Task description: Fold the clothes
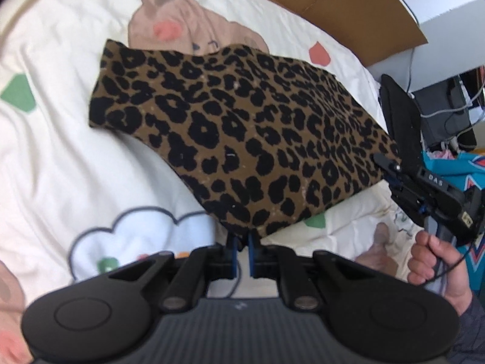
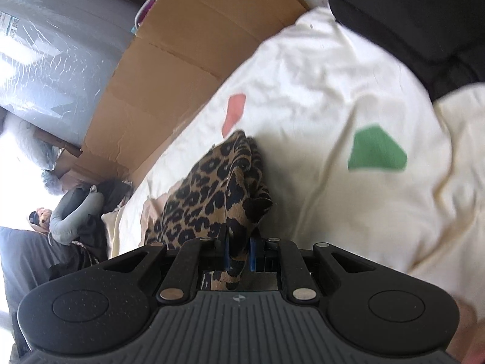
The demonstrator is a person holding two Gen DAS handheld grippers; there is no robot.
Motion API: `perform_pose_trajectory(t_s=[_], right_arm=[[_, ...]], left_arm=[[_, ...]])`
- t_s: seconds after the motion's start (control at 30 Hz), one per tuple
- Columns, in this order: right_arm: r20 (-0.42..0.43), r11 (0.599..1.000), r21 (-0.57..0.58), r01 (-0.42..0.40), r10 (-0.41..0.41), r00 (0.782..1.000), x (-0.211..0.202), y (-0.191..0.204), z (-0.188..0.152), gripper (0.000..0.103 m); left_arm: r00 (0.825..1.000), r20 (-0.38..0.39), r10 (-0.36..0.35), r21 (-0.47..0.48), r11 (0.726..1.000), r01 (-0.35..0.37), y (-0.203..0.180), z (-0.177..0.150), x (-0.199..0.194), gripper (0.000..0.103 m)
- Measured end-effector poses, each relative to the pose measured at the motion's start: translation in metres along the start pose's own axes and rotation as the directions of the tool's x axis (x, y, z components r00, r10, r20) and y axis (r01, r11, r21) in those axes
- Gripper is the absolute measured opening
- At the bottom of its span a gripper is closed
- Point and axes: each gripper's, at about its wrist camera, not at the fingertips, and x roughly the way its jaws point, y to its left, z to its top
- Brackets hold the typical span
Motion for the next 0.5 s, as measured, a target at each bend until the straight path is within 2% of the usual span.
perform_pose_trajectory(t_s=[0.33, 0.5], right_arm=[[0.044, 0.997, -0.075, 0.024, -0.021, 0.999, 0.012, 0.007, 0.041, 0.011], [0.052, 0.993, -0.116, 0.035, -0.029, 0.998, 0.018, 0.014, 0.060, 0.011]], left_arm=[[0.999, -0.031, -0.033, -0.032, 0.999, 0.032, -0.025, -0.011, 0.034, 0.007], [0.997, -0.036, -0.068, -0.018, 0.998, 0.067, -0.037, -0.018, 0.041, 0.007]])
